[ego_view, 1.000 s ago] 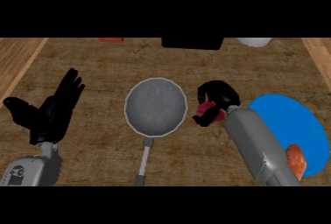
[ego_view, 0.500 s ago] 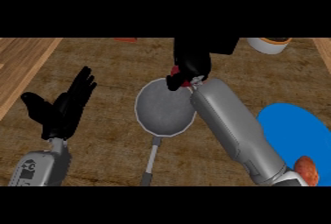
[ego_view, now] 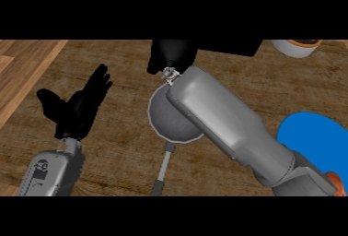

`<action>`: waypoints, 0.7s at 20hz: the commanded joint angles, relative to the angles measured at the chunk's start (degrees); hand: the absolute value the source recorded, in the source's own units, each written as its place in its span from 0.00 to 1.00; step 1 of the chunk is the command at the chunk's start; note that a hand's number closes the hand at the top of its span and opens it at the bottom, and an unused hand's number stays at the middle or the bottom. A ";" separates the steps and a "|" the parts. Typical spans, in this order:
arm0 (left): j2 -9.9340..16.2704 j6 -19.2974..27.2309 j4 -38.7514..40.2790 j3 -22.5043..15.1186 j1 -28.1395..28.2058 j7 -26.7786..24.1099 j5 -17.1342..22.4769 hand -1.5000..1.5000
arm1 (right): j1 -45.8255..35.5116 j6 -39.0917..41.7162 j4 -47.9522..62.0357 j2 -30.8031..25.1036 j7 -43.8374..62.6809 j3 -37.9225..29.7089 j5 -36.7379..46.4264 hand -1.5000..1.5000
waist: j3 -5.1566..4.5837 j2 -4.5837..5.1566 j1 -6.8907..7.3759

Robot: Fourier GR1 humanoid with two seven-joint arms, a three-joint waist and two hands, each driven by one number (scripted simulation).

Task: Pick the pear from the plate and place it in the pan

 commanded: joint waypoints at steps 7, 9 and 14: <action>-0.67 2.63 0.77 1.53 0.72 -1.91 -1.20 0.50 | -1.48 -4.45 -5.04 0.15 23.19 12.03 -5.31 1.00 | 0.29 0.59 -4.06; 0.73 1.56 1.28 2.83 0.23 -1.90 -0.41 0.50 | -0.82 -5.76 -5.22 0.15 24.04 12.61 -5.35 1.00 | 0.32 0.68 -5.30; 2.22 1.53 -0.46 4.68 2.05 -1.10 0.35 0.50 | 3.63 -10.72 -6.91 0.14 24.21 14.38 -4.01 1.00 | 0.43 0.57 -7.04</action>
